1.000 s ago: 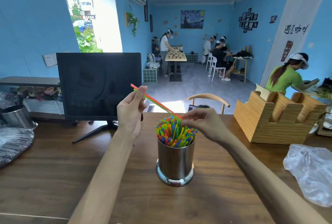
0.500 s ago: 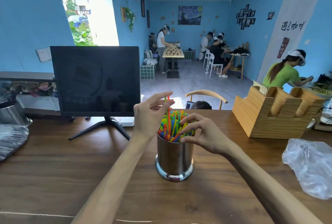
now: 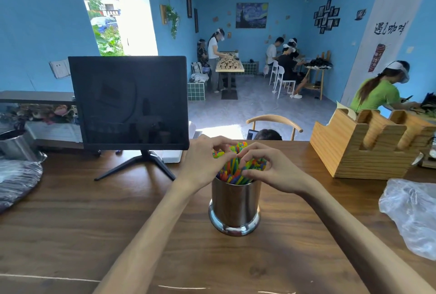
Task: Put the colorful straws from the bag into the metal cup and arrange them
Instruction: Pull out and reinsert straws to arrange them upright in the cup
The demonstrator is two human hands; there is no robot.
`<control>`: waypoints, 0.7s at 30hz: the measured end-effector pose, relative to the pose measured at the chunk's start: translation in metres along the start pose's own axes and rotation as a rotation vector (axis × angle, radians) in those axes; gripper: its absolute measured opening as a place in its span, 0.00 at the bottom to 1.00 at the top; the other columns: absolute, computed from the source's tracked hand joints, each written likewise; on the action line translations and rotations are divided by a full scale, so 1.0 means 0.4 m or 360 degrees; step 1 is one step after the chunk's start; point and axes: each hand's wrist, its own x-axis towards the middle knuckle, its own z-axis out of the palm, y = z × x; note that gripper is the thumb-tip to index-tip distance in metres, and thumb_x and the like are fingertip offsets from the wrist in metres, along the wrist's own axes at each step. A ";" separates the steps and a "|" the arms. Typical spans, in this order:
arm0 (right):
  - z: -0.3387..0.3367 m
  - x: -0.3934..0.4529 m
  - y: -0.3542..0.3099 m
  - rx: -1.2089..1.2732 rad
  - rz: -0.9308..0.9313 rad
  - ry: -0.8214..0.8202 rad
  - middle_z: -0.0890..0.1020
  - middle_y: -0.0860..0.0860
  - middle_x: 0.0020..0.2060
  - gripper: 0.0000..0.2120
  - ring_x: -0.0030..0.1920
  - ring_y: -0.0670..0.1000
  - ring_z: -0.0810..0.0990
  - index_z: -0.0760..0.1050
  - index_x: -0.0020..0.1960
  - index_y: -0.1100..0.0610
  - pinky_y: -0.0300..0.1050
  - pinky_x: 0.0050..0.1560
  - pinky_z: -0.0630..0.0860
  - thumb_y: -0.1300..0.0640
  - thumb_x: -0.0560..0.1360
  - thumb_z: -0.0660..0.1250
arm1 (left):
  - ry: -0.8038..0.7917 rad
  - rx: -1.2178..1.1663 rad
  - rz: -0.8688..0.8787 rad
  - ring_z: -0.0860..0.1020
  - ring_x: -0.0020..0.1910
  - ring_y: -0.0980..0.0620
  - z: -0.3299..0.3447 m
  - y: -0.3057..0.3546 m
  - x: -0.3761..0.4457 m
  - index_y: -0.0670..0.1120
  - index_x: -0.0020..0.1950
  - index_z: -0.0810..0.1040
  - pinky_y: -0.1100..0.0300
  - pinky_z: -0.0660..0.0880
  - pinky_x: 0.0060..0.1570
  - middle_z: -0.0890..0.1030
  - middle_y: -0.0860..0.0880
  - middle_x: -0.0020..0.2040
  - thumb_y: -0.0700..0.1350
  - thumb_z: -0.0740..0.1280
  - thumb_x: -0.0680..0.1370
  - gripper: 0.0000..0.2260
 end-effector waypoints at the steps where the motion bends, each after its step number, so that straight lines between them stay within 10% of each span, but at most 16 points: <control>1: -0.002 -0.002 -0.001 0.0004 -0.0001 -0.0034 0.80 0.44 0.56 0.07 0.62 0.44 0.77 0.84 0.47 0.47 0.51 0.67 0.74 0.57 0.72 0.79 | 0.0025 -0.0002 0.0031 0.77 0.54 0.57 -0.005 0.011 0.004 0.62 0.54 0.85 0.50 0.75 0.58 0.82 0.63 0.42 0.50 0.75 0.75 0.10; 6: -0.003 -0.007 -0.007 0.0030 0.0017 0.0012 0.80 0.43 0.55 0.16 0.61 0.45 0.78 0.81 0.51 0.47 0.46 0.63 0.75 0.41 0.69 0.79 | 0.0170 -0.0141 0.0262 0.78 0.59 0.56 -0.026 0.066 0.020 0.64 0.57 0.82 0.45 0.69 0.68 0.84 0.63 0.47 0.46 0.72 0.78 0.13; 11: 0.010 0.021 -0.020 0.0042 0.0012 0.0169 0.83 0.42 0.56 0.15 0.59 0.41 0.80 0.81 0.62 0.51 0.35 0.57 0.74 0.48 0.78 0.72 | 0.0439 -0.0655 0.0406 0.85 0.49 0.50 -0.040 0.127 0.037 0.59 0.57 0.82 0.56 0.81 0.51 0.86 0.57 0.49 0.39 0.70 0.80 0.14; 16: -0.033 0.033 -0.018 0.0429 -0.0033 0.0302 0.86 0.54 0.41 0.13 0.42 0.47 0.83 0.84 0.50 0.55 0.37 0.43 0.74 0.49 0.81 0.65 | 0.0834 -0.0983 0.0403 0.85 0.48 0.47 -0.061 0.146 0.061 0.53 0.53 0.82 0.55 0.82 0.47 0.86 0.49 0.48 0.39 0.72 0.80 0.09; 21: -0.132 0.027 -0.013 0.1079 0.0137 0.0619 0.87 0.53 0.39 0.08 0.35 0.47 0.85 0.87 0.42 0.53 0.34 0.30 0.73 0.49 0.68 0.78 | 0.0716 -0.1023 0.0089 0.85 0.44 0.53 -0.050 0.084 0.046 0.49 0.49 0.82 0.63 0.79 0.47 0.87 0.49 0.43 0.37 0.75 0.76 0.07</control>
